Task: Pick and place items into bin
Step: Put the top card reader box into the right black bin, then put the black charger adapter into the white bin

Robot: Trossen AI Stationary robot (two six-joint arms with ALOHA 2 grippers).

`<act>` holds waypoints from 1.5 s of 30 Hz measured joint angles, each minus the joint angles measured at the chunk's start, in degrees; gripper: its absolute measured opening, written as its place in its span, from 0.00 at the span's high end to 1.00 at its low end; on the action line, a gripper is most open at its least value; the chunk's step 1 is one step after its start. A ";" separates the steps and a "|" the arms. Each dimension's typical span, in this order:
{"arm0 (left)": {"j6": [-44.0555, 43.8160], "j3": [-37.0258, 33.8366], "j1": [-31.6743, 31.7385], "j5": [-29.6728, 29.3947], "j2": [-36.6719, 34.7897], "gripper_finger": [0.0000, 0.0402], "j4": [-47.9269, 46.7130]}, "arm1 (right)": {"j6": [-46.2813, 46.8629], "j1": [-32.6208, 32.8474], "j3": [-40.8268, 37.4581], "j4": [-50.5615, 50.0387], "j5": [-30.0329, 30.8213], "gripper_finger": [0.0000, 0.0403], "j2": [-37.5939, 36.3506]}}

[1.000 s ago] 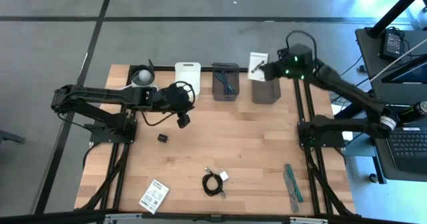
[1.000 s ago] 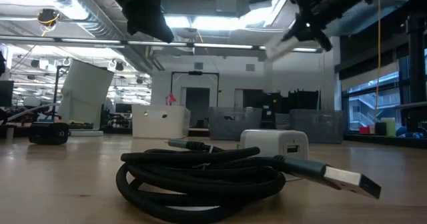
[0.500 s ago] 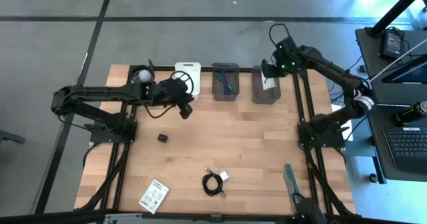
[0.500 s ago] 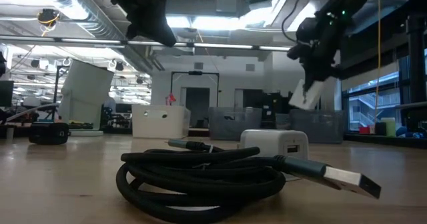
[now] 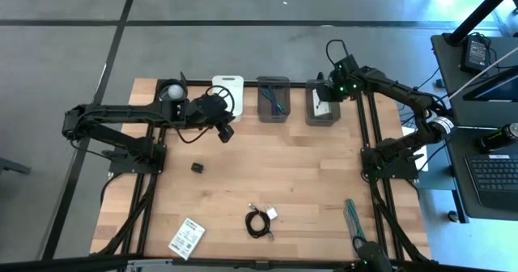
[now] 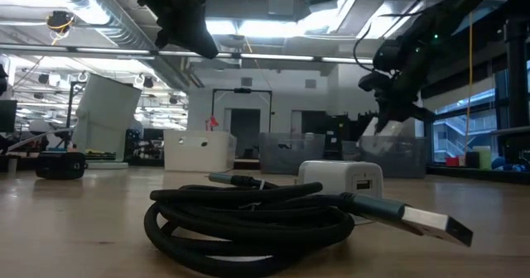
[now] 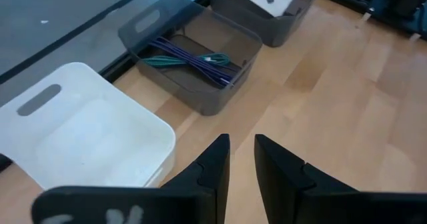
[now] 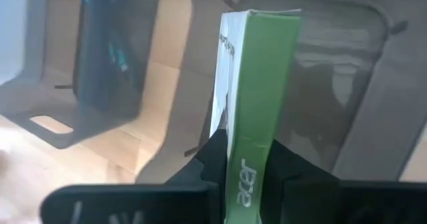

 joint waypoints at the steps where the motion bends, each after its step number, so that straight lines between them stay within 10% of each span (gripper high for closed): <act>1: 0.02 0.00 0.00 -0.27 0.00 0.84 0.00 | -0.02 0.00 -0.17 -0.04 0.02 0.89 0.00; 24: 0.00 0.00 -0.02 0.20 0.00 0.84 -0.02 | 1.65 0.00 -0.22 1.12 0.19 0.64 0.00; 45: 0.21 0.00 -0.07 -1.58 0.00 0.84 -2.38 | -3.02 5.04 17.60 -13.65 7.57 0.75 -1.56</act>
